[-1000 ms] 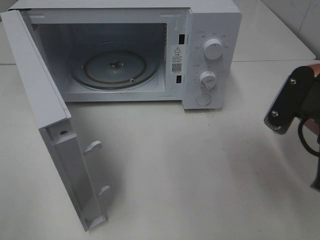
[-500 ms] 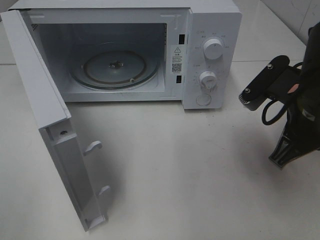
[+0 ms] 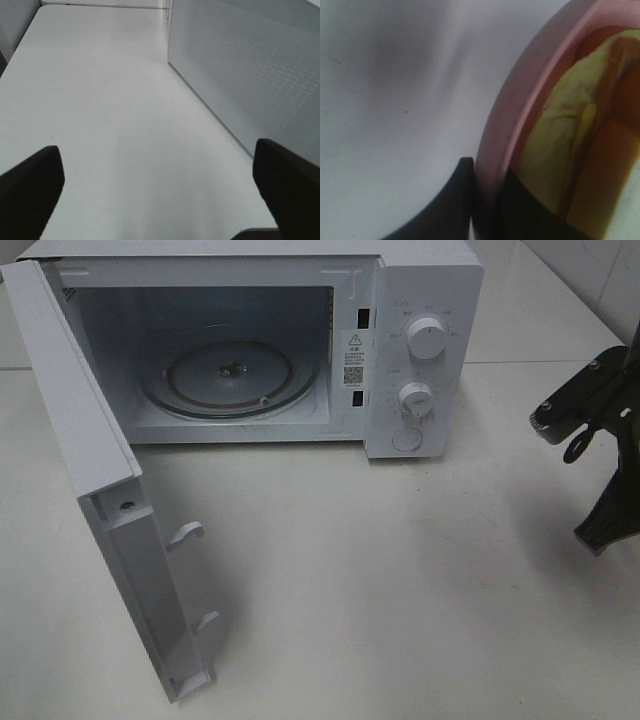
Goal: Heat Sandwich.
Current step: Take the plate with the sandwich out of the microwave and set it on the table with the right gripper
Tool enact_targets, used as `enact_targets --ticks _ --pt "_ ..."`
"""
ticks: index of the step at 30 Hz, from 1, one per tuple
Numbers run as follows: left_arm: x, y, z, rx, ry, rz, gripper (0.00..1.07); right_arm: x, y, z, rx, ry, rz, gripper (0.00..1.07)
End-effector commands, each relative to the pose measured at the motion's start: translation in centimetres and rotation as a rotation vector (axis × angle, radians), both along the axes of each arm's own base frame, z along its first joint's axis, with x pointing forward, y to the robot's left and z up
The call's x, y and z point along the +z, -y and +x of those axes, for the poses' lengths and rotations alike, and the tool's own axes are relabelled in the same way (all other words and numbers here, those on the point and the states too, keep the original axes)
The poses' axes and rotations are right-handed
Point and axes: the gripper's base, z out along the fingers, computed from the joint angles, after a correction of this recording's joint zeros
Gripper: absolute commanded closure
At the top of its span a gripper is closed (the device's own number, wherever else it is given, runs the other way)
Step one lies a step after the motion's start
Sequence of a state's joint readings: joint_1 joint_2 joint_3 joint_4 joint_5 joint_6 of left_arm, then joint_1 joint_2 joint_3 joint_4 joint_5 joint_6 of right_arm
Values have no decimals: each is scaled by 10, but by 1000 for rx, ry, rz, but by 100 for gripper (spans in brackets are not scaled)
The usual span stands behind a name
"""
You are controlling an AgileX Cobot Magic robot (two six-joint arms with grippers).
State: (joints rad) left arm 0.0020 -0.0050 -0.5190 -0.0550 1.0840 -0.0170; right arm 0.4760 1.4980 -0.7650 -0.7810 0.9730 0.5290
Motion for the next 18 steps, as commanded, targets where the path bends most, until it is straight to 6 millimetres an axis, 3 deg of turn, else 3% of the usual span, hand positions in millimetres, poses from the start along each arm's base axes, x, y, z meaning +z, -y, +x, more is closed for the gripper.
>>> enact_targets --ticks 1,7,18 --pt "0 0 -2 3 28 -1 9 1 10 6 -30 25 -41 107" --pt "0 0 -2 3 28 -1 9 -15 19 17 -88 15 -24 107" --pt "0 0 -2 3 28 -1 9 -48 18 29 -113 -8 -39 106"
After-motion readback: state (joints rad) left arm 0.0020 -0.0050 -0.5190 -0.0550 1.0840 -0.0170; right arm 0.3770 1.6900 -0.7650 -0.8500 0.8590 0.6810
